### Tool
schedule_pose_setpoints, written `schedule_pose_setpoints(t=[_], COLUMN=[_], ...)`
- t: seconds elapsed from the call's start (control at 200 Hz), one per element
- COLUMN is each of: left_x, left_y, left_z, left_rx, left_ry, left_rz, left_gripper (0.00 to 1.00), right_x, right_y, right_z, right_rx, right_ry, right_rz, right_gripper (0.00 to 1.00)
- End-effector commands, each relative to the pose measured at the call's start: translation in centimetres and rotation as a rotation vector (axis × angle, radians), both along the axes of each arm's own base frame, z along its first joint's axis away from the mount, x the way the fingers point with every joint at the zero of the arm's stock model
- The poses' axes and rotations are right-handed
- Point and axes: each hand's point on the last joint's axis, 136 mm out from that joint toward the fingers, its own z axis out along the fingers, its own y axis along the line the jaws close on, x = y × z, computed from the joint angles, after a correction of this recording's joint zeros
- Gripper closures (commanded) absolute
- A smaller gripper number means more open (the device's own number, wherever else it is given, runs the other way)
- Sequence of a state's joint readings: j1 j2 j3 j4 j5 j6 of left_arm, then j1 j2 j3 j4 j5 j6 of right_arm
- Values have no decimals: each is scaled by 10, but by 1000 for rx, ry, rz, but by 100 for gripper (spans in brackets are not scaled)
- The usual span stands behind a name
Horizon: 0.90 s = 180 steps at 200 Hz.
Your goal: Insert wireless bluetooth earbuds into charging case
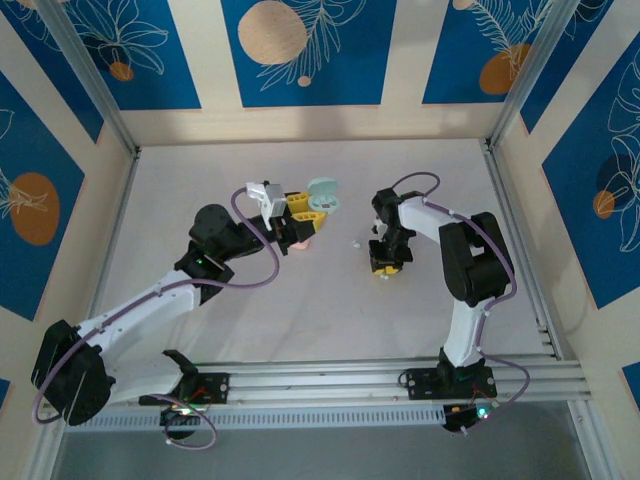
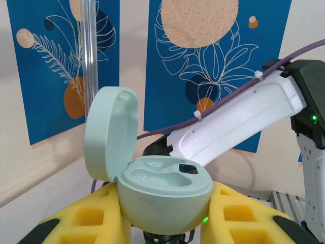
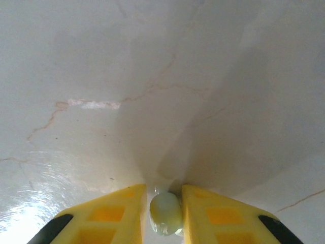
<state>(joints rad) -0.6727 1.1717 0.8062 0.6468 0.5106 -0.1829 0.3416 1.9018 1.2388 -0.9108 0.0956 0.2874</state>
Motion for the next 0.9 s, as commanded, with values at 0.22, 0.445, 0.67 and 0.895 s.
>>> schedule_pose_setpoints(t=[0.22, 0.445, 0.67, 0.895], left_x=[-3, -3, -4, -4], left_y=[-1, -1, 0, 0], left_z=[10, 9, 9, 10], left_rx=[-27, -26, -28, -29], left_ry=[-18, -13, -14, -13], left_rz=[-5, -7, -3, -2], left_gripper=[75, 76, 75, 75], right_x=[-7, -6, -3, -5], right_y=[-1, -2, 4, 5], right_z=[2, 0, -1, -4], right_rx=[-44, -55, -13, -6], right_ry=[27, 20, 23, 33], right_rz=[64, 55, 19, 19], right_gripper=[74, 75, 74, 76])
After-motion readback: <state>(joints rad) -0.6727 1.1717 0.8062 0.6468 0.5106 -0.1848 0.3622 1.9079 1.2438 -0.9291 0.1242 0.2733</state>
